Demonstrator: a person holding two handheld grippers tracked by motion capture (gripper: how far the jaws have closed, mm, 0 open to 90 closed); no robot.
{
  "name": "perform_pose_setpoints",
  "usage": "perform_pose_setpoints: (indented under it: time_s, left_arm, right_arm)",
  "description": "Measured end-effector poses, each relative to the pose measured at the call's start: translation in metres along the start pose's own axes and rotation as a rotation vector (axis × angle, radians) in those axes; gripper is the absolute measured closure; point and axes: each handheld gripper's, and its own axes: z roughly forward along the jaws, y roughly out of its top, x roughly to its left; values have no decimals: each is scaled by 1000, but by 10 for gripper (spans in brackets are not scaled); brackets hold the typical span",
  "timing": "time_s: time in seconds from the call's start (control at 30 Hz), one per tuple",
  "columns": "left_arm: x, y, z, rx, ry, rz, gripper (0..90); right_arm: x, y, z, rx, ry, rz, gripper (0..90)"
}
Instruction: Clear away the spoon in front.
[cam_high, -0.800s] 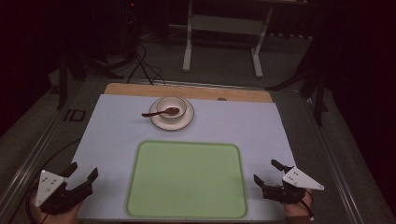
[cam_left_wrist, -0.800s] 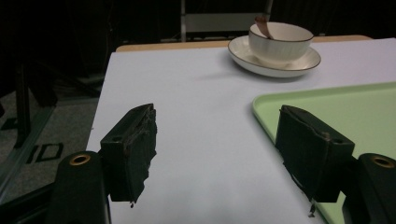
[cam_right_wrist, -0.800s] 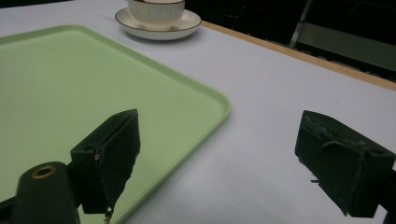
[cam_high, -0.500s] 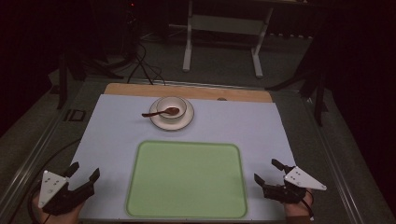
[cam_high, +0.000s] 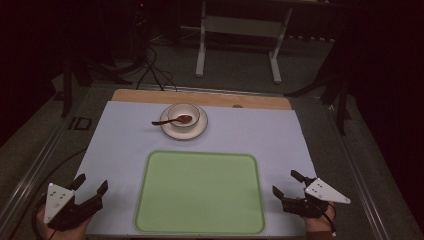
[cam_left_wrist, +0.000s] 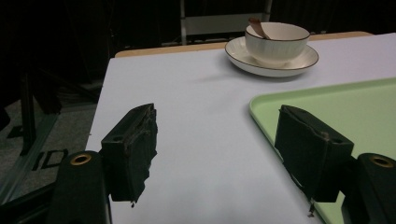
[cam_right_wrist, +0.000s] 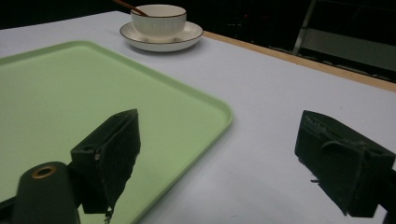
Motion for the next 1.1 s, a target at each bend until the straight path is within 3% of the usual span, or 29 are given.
perform_pose_setpoints:
  time_s: [0.67, 0.97, 1.1]
  left_arm:
    - [-5, 9, 5, -11, -26, -30, 287]
    - [-12, 20, 16, 11, -40, 13, 289]
    - [-12, 25, 23, 29, -29, 14, 297]
  right_arm:
    - [-1, 0, 0, -11, -13, 3, 138]
    - [-2, 0, -2, -21, -20, 5, 139]
    - [-2, 0, -3, -23, -23, 5, 139]
